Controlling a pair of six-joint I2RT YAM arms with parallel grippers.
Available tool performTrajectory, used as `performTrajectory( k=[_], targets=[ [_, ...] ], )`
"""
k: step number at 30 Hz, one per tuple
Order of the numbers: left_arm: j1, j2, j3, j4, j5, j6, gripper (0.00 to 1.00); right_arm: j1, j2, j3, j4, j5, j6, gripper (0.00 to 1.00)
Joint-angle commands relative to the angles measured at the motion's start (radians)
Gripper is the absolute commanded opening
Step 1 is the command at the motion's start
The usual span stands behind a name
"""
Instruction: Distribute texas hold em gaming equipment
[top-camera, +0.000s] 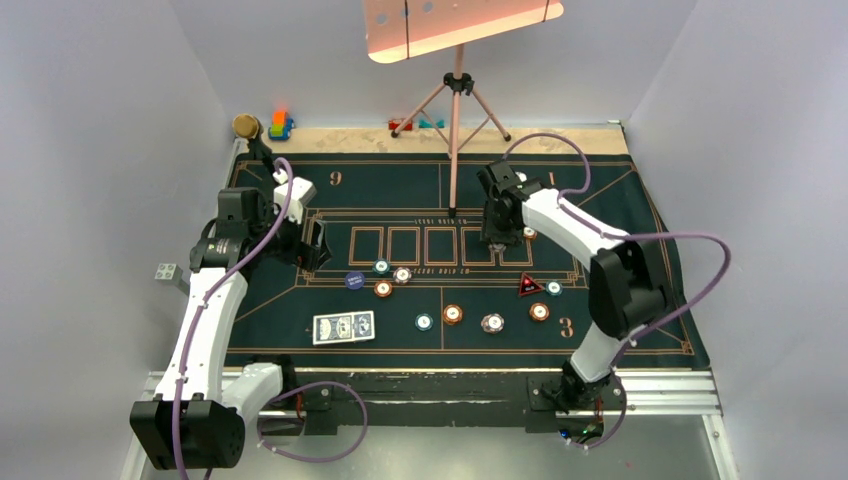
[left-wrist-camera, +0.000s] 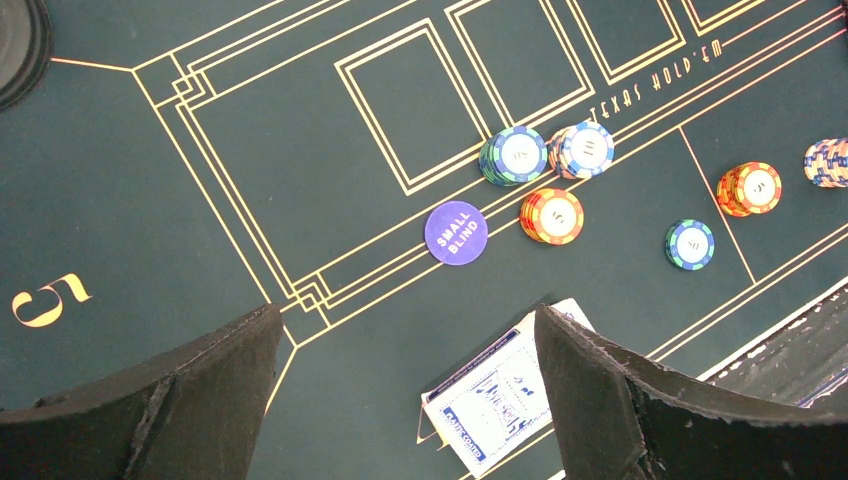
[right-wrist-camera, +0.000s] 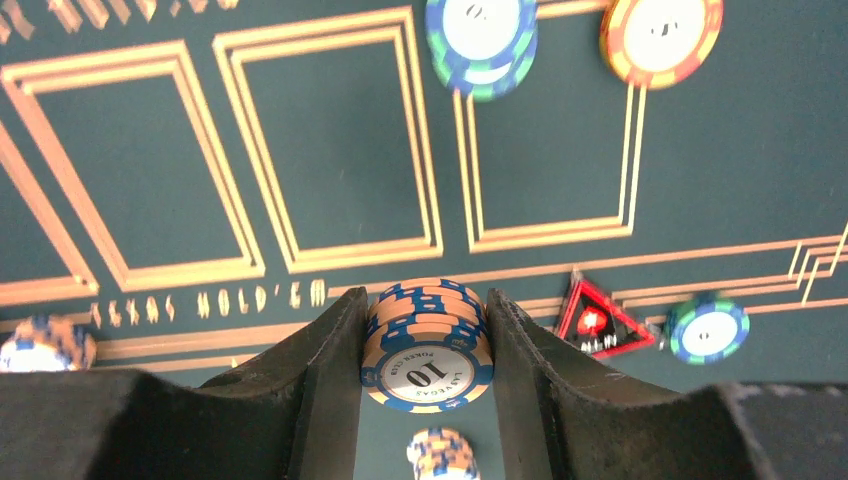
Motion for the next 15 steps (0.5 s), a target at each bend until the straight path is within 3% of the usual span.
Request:
performTrajectory(
  k=[1, 15],
  targets=[
    [0.008, -0.011, -0.009, 0.023, 0.006, 0.011, 1.0, -0.061, 0.095, 0.082, 0.065, 0.026, -0.031, 0.34],
    [0.007, -0.007, -0.006, 0.029, 0.003, 0.007, 1.0, -0.064, 0.298, 0.251, 0.102, -0.013, -0.012, 0.32]
  ],
)
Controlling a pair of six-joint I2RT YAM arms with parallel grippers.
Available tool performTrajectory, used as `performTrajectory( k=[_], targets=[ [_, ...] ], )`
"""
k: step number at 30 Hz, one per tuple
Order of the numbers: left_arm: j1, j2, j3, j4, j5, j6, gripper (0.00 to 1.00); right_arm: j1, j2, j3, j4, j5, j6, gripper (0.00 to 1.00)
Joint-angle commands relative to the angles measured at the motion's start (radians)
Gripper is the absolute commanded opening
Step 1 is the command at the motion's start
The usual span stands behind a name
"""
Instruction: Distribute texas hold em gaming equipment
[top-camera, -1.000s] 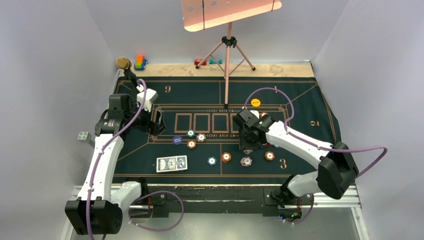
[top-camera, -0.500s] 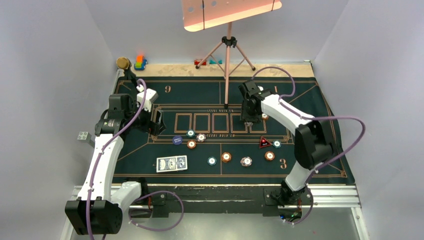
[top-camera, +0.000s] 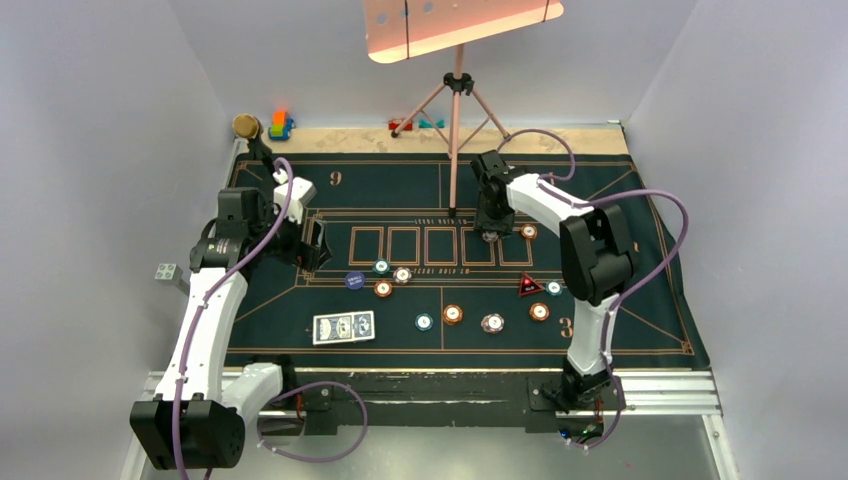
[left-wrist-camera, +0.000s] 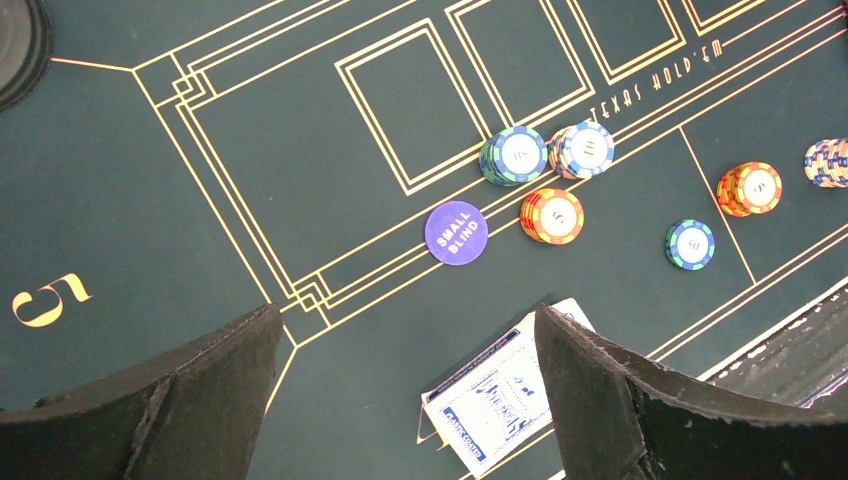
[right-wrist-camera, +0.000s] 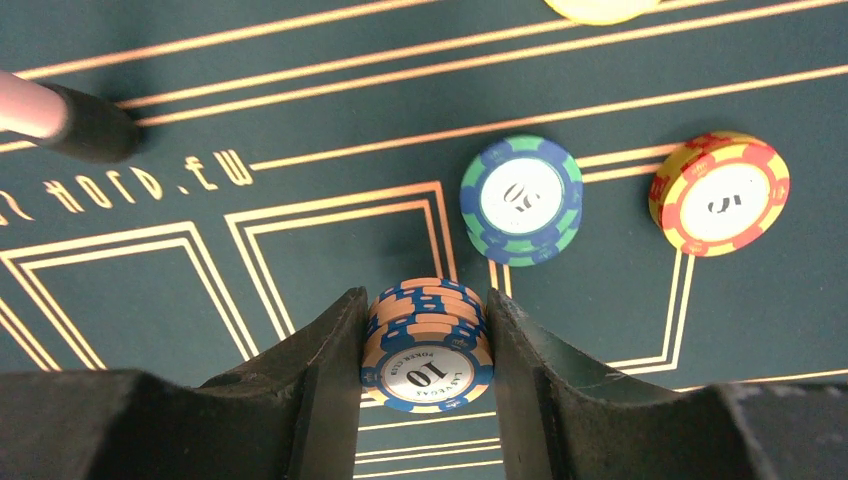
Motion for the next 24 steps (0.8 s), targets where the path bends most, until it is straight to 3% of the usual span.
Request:
performTrajectory(
  k=[1, 14, 21, 24],
  targets=[
    [0.007, -0.007, -0.007, 0.027, 0.004, 0.008, 1.0, 0.003, 0.013, 0.087, 0.029, -0.005, 0.007, 0.32],
    [0.007, -0.011, -0.008, 0.029, -0.002, 0.009, 1.0, 0.004, 0.15, 0.192, 0.022, -0.033, 0.043, 0.34],
    [0.008, -0.012, -0.005, 0.031, 0.001, 0.004, 1.0, 0.005, 0.173, 0.215, 0.001, -0.017, 0.037, 0.64],
    [0.008, -0.019, -0.009, 0.032, 0.0, 0.007, 1.0, 0.006, 0.165, 0.218, -0.011, -0.008, 0.037, 0.72]
  ],
)
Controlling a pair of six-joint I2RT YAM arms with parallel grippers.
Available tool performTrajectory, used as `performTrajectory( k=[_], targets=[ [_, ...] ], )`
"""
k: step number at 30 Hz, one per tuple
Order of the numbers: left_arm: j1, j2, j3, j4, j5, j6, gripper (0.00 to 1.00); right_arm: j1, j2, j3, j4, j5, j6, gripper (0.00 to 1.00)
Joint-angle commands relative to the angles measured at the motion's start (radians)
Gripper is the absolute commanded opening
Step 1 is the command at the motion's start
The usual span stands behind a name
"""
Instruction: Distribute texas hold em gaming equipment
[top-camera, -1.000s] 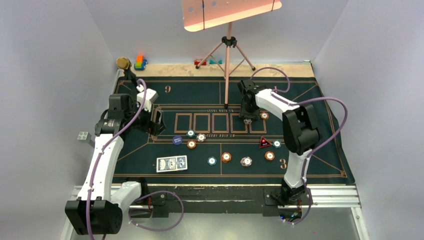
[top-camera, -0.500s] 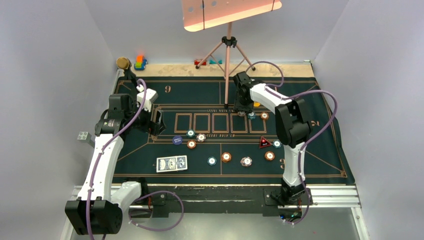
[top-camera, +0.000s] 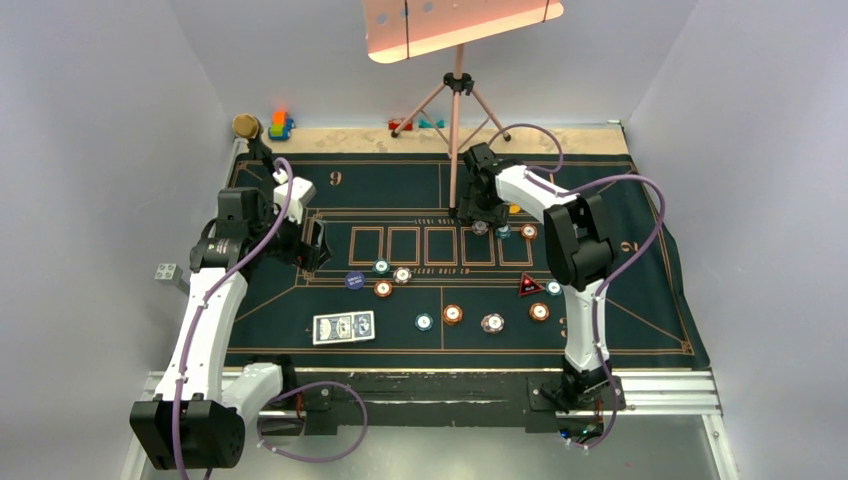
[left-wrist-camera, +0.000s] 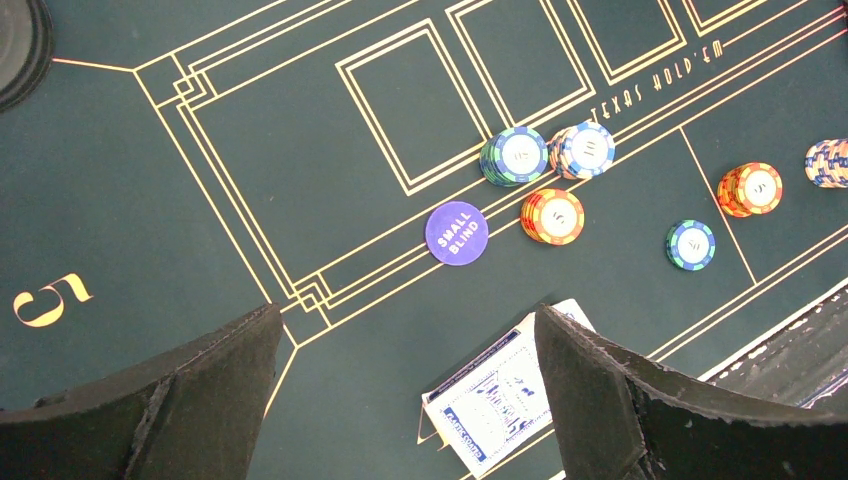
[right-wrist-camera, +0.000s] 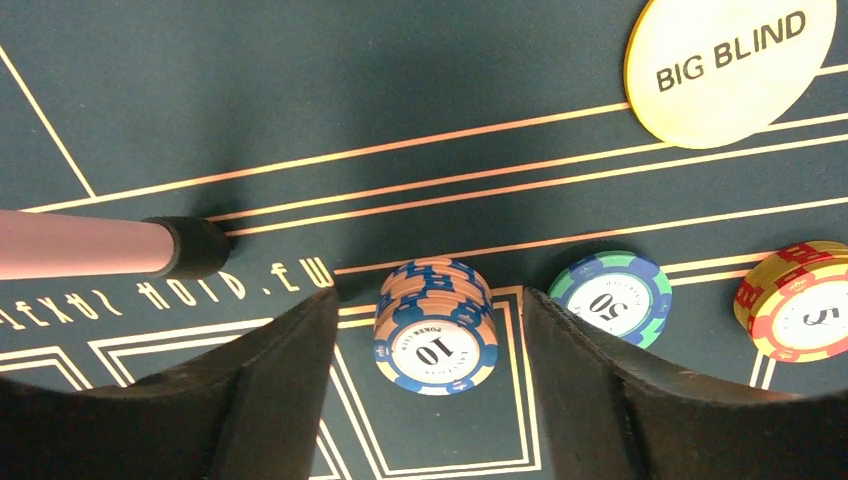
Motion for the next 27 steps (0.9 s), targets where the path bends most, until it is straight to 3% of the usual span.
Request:
performTrajectory(
  k=[1, 14, 20, 27],
  targets=[
    [0.008, -0.02, -0.011, 0.03, 0.0, 0.008, 1.0, 0.007, -0.002, 0.038, -0.027, 0.024, 0.006, 0.73],
    [0.007, -0.021, -0.013, 0.025, 0.008, 0.009, 1.0, 0.086, -0.285, -0.006, -0.048, 0.052, -0.032, 0.77],
    [0.007, -0.023, -0.014, 0.024, 0.007, 0.013, 1.0, 0.188, -0.472, -0.29, -0.025, 0.052, 0.01, 0.79],
    [0.008, -0.014, -0.015, 0.028, 0.01, 0.014, 1.0, 0.273, -0.677, -0.628, -0.001, 0.015, 0.118, 0.88]
  ],
)
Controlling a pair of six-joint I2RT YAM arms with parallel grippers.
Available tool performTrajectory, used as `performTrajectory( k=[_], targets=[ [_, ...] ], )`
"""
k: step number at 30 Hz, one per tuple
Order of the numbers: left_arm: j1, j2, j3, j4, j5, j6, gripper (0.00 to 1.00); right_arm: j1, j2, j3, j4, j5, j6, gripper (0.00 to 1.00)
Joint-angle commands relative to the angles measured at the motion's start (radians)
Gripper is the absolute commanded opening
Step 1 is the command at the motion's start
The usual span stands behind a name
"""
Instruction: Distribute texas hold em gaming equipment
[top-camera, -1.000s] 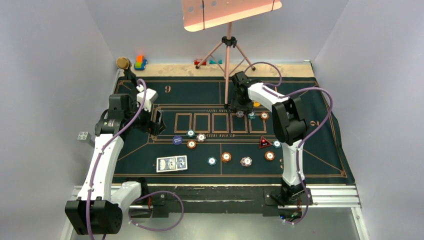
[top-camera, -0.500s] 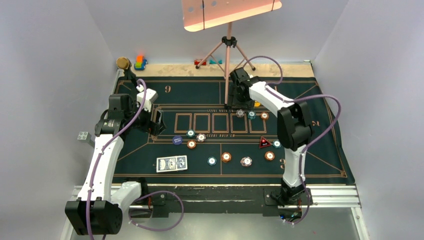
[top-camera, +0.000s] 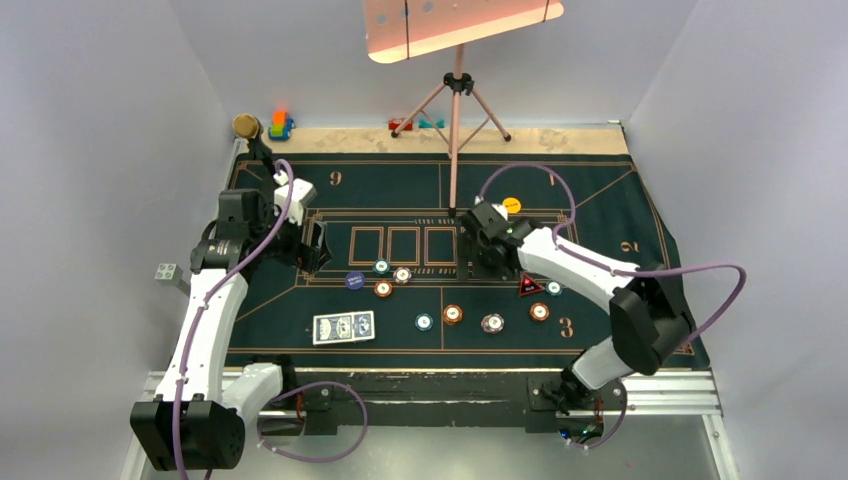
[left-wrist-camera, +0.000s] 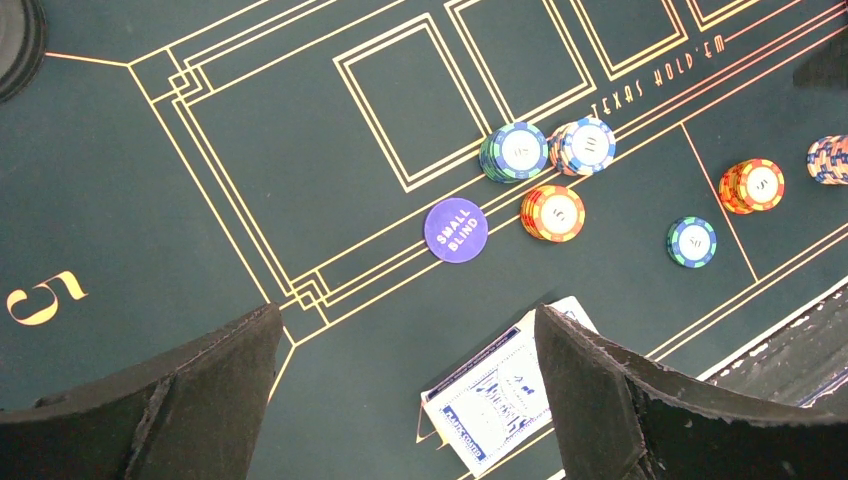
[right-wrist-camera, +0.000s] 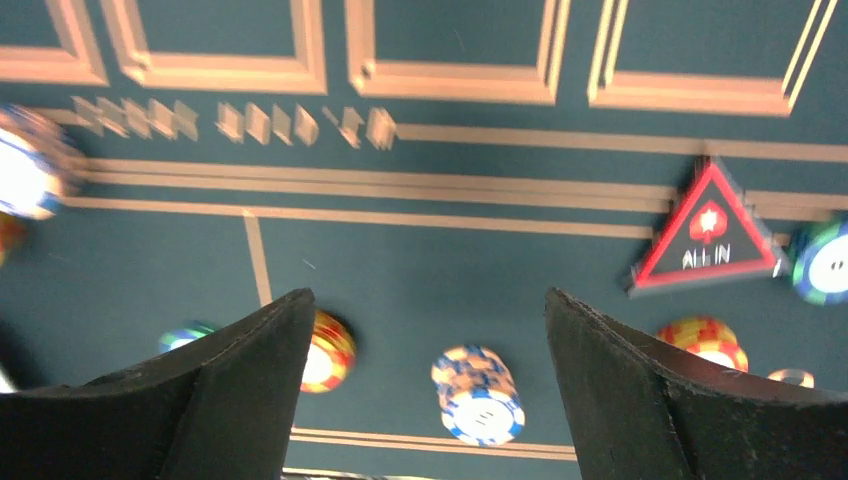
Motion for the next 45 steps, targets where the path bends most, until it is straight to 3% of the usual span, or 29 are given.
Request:
performTrajectory(
  k=[1, 12, 22, 28, 34, 45],
  targets=[
    [0.008, -0.009, -0.002, 0.023, 0.009, 0.011, 1.0, 0.029, -0.109, -0.139, -0.011, -0.012, 0.09, 0.89],
    [0.007, -0.009, 0.0, 0.019, 0.011, 0.012, 1.0, 0.127, -0.11, -0.268, 0.0, -0.038, 0.162, 0.91],
    [0.008, -0.009, -0.001, 0.02, 0.012, 0.014, 1.0, 0.171, -0.104, -0.307, -0.011, -0.017, 0.216, 0.85],
    [0.007, -0.011, -0.001, 0.02, 0.013, 0.014, 1.0, 0.171, -0.106, -0.315, -0.022, -0.002, 0.223, 0.72],
    [0.007, -0.015, -0.001, 0.021, 0.01, 0.013, 1.0, 0.171, -0.106, -0.306, -0.043, 0.023, 0.229, 0.51],
    [0.007, -0.016, 0.0, 0.018, 0.017, 0.011, 1.0, 0.171, -0.175, -0.255, -0.135, 0.057, 0.239, 0.34]
  ],
)
